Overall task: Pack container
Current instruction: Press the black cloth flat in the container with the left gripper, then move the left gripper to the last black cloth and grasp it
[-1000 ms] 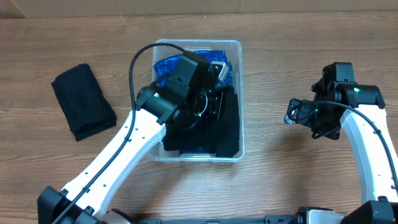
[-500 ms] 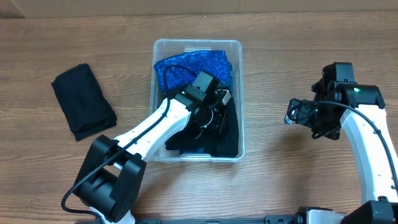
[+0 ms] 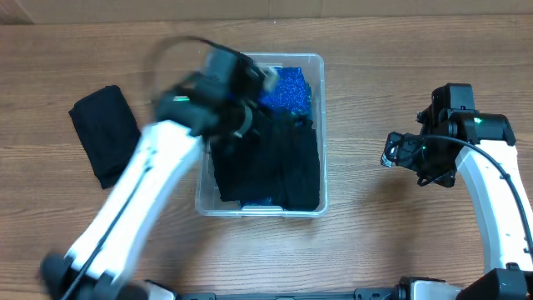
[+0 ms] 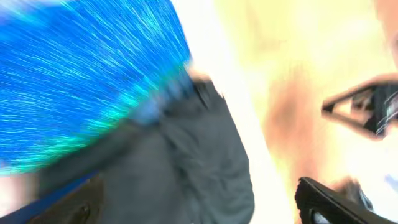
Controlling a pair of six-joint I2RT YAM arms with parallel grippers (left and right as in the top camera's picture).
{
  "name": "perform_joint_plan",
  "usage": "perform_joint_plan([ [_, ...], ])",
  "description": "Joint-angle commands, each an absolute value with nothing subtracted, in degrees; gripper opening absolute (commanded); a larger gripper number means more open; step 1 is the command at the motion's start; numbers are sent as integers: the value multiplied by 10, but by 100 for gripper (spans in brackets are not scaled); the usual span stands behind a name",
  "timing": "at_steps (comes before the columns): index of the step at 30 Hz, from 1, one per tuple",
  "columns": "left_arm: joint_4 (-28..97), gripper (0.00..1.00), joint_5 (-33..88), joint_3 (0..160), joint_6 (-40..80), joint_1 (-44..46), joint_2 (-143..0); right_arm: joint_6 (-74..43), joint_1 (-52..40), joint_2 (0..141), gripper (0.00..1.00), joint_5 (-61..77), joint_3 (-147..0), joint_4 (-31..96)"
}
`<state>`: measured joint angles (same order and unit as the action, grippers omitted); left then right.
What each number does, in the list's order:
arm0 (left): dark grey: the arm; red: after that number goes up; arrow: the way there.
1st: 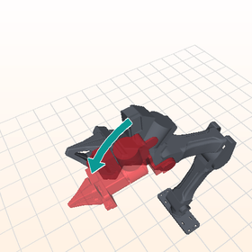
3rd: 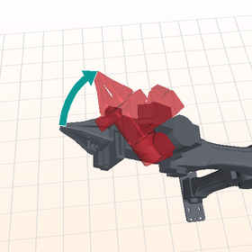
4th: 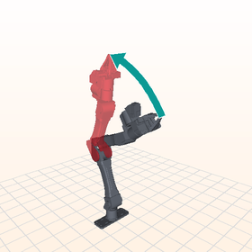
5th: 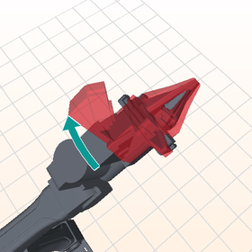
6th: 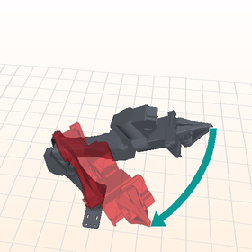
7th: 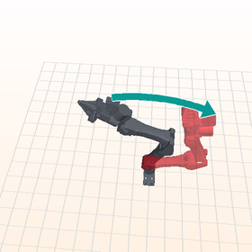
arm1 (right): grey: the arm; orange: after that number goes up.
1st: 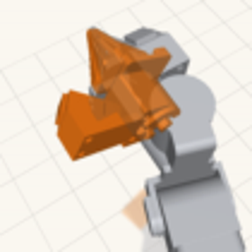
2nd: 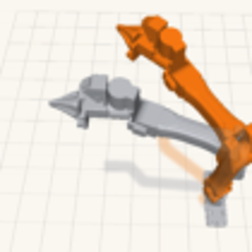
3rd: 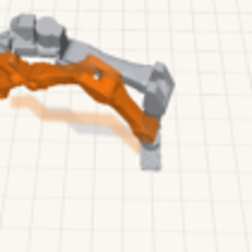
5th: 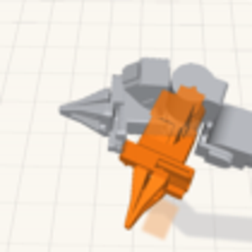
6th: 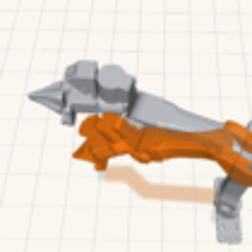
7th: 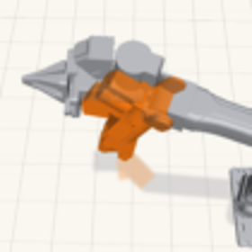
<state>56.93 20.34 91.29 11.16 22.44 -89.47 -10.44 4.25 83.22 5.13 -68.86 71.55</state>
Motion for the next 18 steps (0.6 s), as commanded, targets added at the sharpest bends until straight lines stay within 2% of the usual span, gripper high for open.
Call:
perform_joint_plan([
  [1,595,100,133,940,89,143,-827,-100,44,830,100,52,-689,713],
  [11,650,100,164,909,129,-231,-843,-100,44,830,100,52,-689,712],
  [18,646,100,188,871,87,-348,-962,-100,44,830,100,52,-689,713],
])
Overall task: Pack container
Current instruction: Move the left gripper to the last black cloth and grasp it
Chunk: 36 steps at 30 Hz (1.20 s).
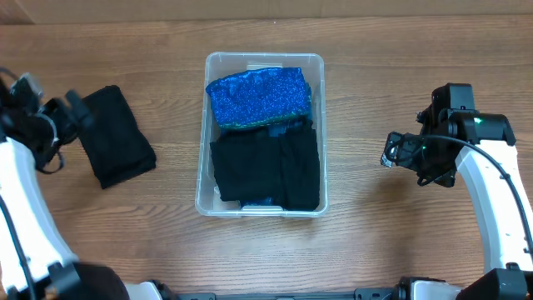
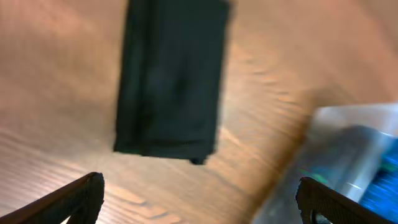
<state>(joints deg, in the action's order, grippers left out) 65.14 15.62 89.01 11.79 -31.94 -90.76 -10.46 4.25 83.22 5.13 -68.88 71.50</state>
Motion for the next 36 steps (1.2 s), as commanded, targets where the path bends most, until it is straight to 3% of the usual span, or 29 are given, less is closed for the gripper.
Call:
perform_joint_plan([
  [1,642,100,199,870,80,-354,-982,-100,44,830,100,52,-689,713],
  [15,570,100,213,870,42,-398,-1176,-100,44,830,100,51,-689,713],
  [36,528,100,437,870,-114,-398,-1330,-98,44,830,100,49,-689,718],
])
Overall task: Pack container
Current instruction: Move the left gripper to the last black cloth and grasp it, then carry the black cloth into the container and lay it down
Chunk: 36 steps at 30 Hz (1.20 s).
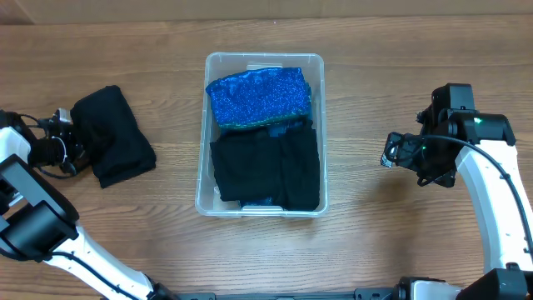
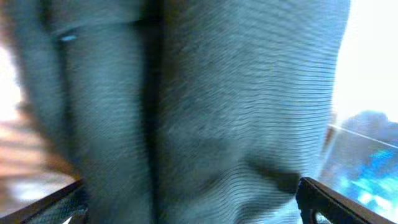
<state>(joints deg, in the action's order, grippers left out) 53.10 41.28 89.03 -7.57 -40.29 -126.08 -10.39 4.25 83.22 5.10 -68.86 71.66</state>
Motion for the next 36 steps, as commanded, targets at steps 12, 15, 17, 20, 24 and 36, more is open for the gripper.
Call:
perform_joint_plan([
  [12,529,55,462,870,-111,-397,-1334,-98,44,830,100,50,-689,719],
  [15,536,37,462,870,-111,-397,-1334,-98,44,830,100,49,-689,718],
  [17,541,25,473,870,-111,-397,-1334,-98,44,830,100,49,-689,716],
  [20,555,6,527,875,-112,-397,-1332,-98,44,830,100,50,-689,717],
  [24,578,4,568,886,-121,-394,-1302,-98,44,830,100,50,-689,717],
  [36,581,4,629,913,-133,-300,-980,-98,44,830,100,50,-689,716],
])
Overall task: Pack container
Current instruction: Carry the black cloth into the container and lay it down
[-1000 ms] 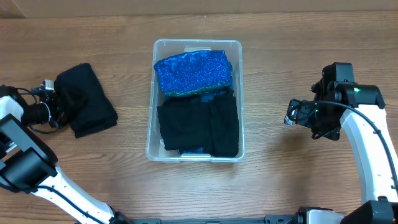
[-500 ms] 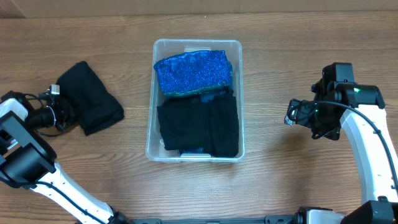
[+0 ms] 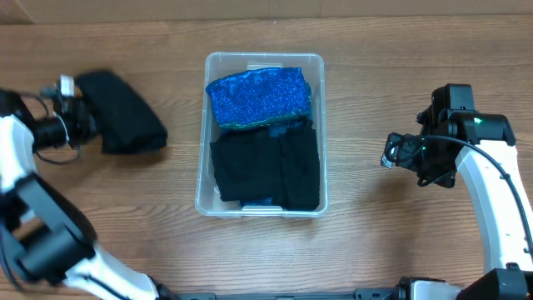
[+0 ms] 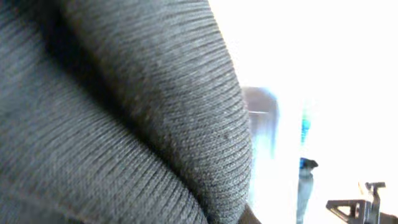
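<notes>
A clear plastic container [image 3: 201, 167] stands mid-table. A sparkly blue cloth [image 3: 260, 98] fills its far half and a black garment [image 3: 266, 171] its near half. Left of it, a bunched black cloth [image 3: 127, 115] sits with its left end in my left gripper [image 3: 87, 121], which looks shut on it. The left wrist view is filled by that cloth's dark ribbed fabric [image 4: 124, 124], which hides the fingers. My right gripper [image 3: 390, 153] hovers over bare table right of the container, too small to read.
The wooden table's far edge [image 3: 266, 20] runs along the top of the overhead view. The right arm [image 3: 483, 183] stretches down the right side, the left arm [image 3: 25, 208] down the left edge.
The black cloth lay flat and slanted on the table with my left gripper at its left edge. Now it is bunched, shifted farther back, and fills the left wrist view.
My left arm was over the container by the blue cloth and black garment. Then it stood at the far left, near the black cloth on the table. Then its gripper was at the cloth's edge, and now the cloth is bunched in it. The right arm stayed still.
</notes>
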Controlling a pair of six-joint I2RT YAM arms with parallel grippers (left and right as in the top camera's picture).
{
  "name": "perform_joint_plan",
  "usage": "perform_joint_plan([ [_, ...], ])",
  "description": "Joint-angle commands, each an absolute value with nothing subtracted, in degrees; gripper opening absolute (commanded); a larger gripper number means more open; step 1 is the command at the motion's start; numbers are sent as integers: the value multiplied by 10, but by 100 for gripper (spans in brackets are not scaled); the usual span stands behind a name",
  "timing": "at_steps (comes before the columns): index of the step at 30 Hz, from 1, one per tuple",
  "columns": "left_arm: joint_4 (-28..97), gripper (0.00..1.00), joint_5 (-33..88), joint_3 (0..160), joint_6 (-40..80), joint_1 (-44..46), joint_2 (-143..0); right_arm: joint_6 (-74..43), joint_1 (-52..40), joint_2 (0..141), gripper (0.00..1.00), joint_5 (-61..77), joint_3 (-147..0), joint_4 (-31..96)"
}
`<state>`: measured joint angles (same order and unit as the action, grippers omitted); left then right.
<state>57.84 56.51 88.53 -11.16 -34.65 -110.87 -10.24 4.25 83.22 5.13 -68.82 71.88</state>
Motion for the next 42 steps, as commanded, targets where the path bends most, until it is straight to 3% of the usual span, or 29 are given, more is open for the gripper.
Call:
perform_joint_plan([
  [1,580,4,629,914,-133,-283,-952,-98,44,830,100,50,-689,716],
  [7,588,4,629,917,-142,-152,-834,-98,44,830,100,50,-689,717],
  [13,687,4,616,917,-296,-22,-806,-99,44,830,100,40,-689,720],
  [18,735,4,535,917,-374,55,-811,-99,44,830,100,39,-689,721],
  [22,779,4,376,917,-433,110,-811,-99,44,830,100,39,-689,722],
  [28,771,4,244,916,-491,166,-817,-99,44,830,100,39,-689,721],
  [42,781,4,218,911,-521,249,-883,-99,44,830,100,39,-689,721],
])
